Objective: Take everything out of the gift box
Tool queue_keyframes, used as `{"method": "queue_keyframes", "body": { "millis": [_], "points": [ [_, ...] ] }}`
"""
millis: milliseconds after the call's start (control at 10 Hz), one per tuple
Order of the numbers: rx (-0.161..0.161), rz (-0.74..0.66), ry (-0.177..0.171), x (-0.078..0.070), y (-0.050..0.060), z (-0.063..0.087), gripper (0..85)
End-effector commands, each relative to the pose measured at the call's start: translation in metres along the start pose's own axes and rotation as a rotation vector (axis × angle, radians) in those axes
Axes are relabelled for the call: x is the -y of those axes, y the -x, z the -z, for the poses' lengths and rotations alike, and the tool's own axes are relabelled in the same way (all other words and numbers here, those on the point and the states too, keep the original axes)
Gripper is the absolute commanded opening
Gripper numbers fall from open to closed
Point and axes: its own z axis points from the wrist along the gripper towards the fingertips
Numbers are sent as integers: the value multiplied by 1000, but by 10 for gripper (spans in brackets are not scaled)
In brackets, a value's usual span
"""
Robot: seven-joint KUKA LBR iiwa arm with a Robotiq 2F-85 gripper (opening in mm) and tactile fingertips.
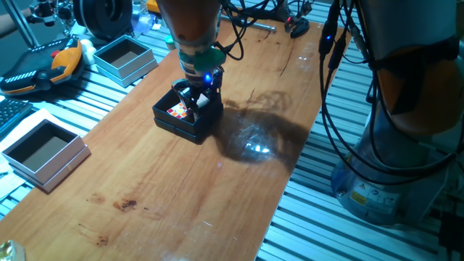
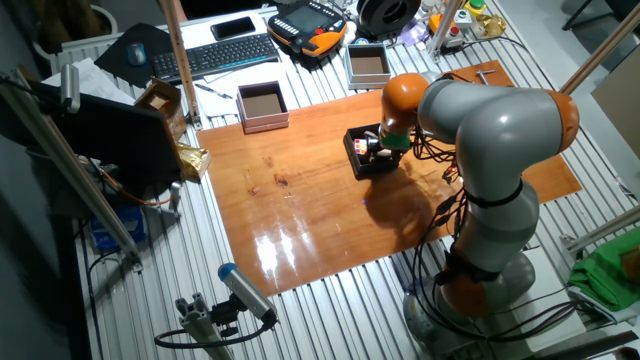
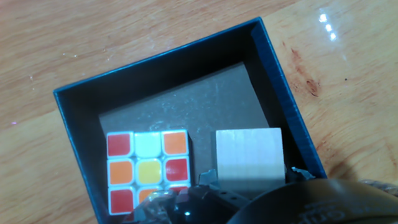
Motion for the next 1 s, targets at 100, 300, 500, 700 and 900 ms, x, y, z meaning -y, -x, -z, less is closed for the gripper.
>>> {"method": "queue_keyframes", "body": {
  "millis": [100, 300, 500, 700, 900],
  "points": [
    [14, 4, 3, 0, 0, 0, 473],
    [4, 4, 10, -3, 0, 5, 443],
    [-16, 5, 10, -7, 2, 18, 417],
    [-55, 6, 10, -10, 3, 38, 417],
    [-77, 2, -3, -16, 2, 64, 417]
  ]
}}
